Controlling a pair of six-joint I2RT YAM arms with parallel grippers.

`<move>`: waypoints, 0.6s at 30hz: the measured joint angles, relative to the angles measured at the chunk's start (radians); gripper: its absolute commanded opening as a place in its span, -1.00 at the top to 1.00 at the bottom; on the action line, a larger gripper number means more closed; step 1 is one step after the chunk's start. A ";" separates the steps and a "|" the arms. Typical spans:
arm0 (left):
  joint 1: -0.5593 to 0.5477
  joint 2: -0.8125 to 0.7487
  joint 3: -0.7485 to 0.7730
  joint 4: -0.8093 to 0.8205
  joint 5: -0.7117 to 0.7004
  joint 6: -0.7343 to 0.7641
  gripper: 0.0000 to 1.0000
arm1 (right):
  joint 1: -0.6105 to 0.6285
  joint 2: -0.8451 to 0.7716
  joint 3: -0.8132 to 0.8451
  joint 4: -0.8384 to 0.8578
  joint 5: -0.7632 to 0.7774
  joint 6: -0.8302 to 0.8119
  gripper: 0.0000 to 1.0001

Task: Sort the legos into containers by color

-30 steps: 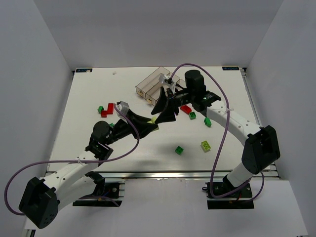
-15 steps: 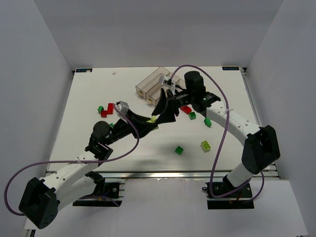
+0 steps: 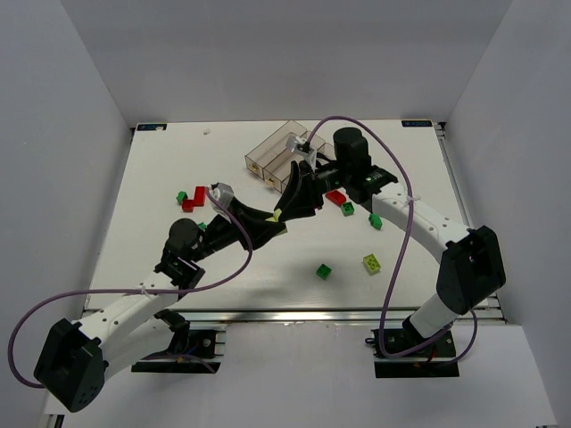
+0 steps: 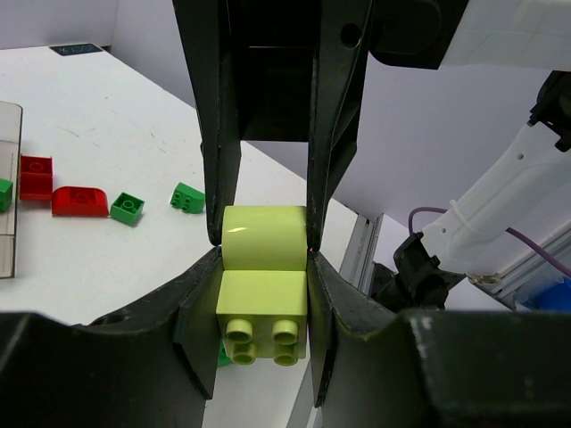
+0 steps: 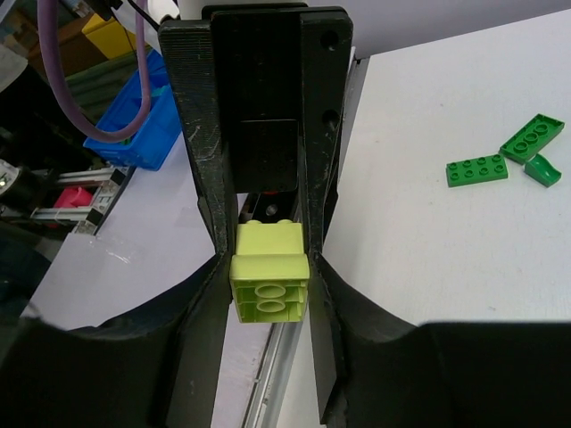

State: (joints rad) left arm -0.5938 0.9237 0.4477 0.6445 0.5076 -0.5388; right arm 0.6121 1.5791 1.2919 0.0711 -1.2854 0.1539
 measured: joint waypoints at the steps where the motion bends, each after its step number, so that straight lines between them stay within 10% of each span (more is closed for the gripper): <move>1: 0.000 0.000 0.000 0.002 0.000 0.000 1.00 | 0.000 0.000 0.000 0.003 -0.001 0.001 0.43; 12: -0.002 -0.003 0.000 -0.008 -0.002 0.003 1.00 | 0.000 0.000 -0.013 0.026 -0.008 0.023 0.02; 18: -0.002 -0.005 0.000 -0.009 -0.003 0.008 1.00 | 0.000 0.000 -0.014 0.030 -0.008 0.022 0.28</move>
State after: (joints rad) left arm -0.5957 0.9184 0.4477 0.6357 0.5045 -0.5312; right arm 0.6121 1.5795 1.2781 0.1013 -1.2934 0.1757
